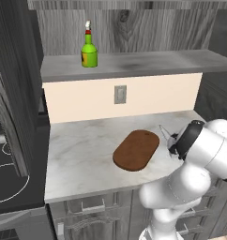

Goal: Move the cutting board and knife to the sink. Then move spray from the cabinet to the counter.

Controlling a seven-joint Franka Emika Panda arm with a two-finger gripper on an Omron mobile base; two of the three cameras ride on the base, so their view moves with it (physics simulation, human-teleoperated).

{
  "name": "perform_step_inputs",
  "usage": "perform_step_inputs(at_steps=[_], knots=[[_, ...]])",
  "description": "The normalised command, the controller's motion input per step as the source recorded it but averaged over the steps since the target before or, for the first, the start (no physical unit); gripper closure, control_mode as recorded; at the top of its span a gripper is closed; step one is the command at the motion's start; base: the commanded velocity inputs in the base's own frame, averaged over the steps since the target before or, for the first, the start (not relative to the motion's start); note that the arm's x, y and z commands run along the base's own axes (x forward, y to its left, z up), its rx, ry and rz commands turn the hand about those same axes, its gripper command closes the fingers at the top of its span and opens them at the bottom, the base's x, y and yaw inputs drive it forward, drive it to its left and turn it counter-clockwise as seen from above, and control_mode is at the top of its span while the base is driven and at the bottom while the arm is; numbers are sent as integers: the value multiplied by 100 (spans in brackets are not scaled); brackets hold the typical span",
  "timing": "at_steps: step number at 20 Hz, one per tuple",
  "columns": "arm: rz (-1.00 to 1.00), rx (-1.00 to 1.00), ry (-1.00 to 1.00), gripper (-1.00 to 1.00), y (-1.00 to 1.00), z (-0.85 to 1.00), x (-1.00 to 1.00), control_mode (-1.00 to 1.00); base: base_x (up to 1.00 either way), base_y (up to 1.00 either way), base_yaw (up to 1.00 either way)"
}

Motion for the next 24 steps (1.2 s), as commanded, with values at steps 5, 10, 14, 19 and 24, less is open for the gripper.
perform_step_inputs(at_steps=[5,10,14,19,24], knots=[[4,3,-3,100,-21,38,-28,-100,0,0,0],[7,3,-5,100,-5,52,-24,-100,0,0,0],[8,0,-4,100,0,72,-35,-100,0,0,0],[9,0,-2,100,10,78,-49,-100,0,0,0],[8,0,-10,100,15,79,-62,-100,0,0,0]])
